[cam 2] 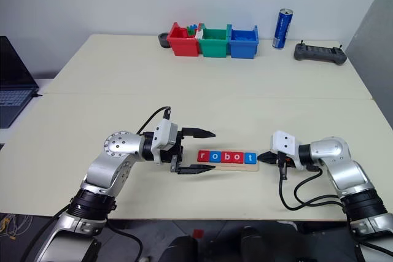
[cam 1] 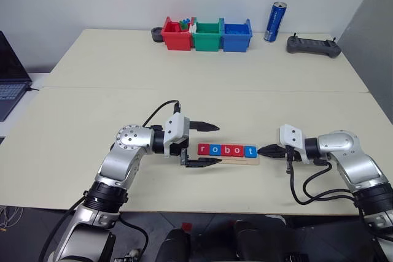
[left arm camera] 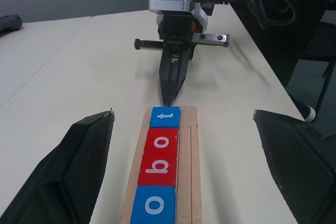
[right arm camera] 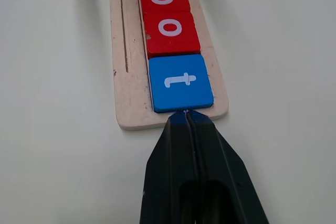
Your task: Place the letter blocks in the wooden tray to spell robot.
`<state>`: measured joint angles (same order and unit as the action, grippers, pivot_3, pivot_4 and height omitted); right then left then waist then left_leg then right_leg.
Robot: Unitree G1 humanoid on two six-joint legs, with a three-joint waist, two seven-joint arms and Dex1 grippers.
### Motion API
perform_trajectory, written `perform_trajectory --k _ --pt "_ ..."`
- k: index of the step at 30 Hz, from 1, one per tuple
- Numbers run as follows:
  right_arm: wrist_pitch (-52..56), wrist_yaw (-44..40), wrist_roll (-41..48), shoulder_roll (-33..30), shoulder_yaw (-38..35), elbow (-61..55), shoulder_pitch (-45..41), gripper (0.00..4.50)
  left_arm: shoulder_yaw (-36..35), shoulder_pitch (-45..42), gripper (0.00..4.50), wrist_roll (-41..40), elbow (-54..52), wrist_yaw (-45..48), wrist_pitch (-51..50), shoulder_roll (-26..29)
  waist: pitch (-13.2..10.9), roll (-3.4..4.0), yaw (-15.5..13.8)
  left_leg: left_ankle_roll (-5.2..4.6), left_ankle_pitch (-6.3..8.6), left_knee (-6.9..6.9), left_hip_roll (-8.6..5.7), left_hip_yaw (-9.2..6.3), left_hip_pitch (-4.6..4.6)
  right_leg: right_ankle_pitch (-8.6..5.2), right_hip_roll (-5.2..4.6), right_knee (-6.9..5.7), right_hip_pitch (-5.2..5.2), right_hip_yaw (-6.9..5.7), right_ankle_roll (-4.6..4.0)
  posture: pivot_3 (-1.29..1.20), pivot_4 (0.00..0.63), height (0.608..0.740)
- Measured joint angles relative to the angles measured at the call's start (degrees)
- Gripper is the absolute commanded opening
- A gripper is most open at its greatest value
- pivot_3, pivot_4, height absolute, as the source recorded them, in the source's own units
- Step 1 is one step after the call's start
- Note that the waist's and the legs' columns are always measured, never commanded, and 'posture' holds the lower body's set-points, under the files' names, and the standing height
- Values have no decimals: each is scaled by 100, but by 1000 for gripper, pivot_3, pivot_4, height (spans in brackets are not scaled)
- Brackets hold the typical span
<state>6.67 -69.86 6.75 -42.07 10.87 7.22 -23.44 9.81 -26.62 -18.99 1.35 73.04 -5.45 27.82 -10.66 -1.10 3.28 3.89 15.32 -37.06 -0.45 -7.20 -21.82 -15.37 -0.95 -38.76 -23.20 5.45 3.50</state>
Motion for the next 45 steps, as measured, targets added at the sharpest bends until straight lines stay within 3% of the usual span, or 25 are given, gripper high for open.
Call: perform_trajectory --k 19,24,33,45 --pt "108 -24 -16 51 61 -77 -89 32 0 0 4500 0 0 -3 -11 4 0 0 -1 0 0 0 0 0 0 0 0 -1 0 0 0 0 150 740" --pt "225 -231 124 -231 -2 -300 -53 1202 0 24 4500 11 -5 -3 -39 127 0 0 -2 0 0 0 0 -1 0 0 0 0 0 -1 0 0 150 740" --pt "828 -388 609 -507 -291 -770 29 4475 -6 179 4500 260 -1 -257 -31 365 0 0 -1 0 0 0 0 -1 0 0 0 -2 0 0 0 0 150 740" --pt "1363 -129 915 -504 -349 -1327 212 4475 -6 305 4500 400 7 -327 -12 610 0 0 -5 0 0 0 0 -1 -1 0 0 -1 0 -1 0 0 150 740"
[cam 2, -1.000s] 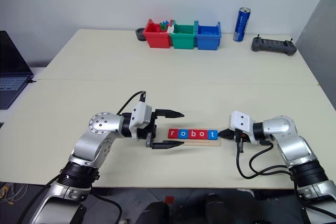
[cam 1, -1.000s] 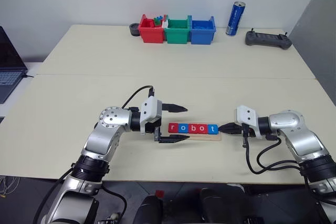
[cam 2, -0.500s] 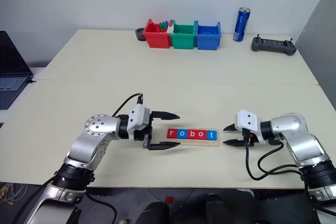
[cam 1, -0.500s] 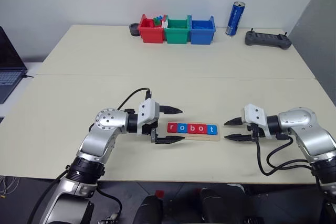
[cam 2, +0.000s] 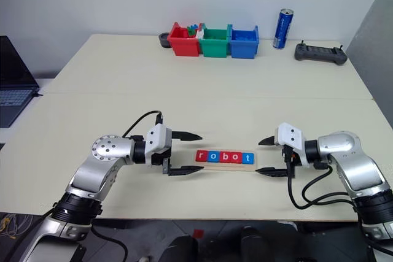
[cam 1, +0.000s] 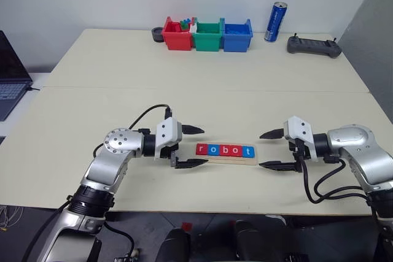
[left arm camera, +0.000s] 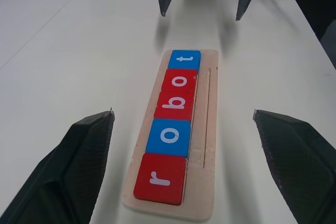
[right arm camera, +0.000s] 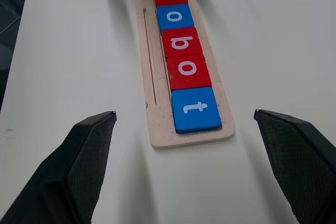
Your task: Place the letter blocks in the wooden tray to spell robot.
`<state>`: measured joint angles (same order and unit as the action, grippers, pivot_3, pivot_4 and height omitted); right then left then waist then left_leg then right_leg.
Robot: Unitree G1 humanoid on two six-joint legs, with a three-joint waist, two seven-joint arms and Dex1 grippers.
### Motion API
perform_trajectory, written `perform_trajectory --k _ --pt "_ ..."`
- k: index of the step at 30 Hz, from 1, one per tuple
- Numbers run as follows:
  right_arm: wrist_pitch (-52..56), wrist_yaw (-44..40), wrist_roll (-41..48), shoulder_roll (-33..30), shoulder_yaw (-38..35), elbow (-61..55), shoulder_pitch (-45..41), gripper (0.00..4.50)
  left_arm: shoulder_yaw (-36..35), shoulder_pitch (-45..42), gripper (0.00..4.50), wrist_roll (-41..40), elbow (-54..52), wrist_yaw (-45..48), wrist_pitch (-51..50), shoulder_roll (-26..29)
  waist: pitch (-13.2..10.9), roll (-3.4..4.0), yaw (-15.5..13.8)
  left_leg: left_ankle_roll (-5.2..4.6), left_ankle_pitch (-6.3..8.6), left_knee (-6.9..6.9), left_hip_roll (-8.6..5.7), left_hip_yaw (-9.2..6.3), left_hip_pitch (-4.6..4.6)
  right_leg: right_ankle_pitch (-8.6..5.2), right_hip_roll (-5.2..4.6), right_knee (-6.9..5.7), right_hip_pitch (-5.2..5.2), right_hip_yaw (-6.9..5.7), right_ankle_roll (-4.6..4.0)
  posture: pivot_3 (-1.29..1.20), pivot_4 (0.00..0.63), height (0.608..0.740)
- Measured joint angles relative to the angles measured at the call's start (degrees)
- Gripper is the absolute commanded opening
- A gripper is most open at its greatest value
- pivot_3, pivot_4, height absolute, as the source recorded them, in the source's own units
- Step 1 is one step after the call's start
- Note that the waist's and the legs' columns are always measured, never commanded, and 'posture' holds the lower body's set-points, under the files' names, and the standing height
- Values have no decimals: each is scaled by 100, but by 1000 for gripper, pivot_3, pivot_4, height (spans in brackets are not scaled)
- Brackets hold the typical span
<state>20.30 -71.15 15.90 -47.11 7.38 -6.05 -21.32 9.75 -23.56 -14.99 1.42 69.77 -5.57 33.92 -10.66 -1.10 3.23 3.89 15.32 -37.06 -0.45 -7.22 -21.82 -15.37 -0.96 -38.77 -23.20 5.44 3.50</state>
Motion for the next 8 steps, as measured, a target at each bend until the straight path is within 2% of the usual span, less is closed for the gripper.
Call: perform_trajectory --k 8 --pt "33 128 65 18 0 -53 60 4475 0 58 4500 -29 -4 106 -4 25 0 0 0 0 0 0 0 0 0 0 0 0 0 -1 0 0 150 740"
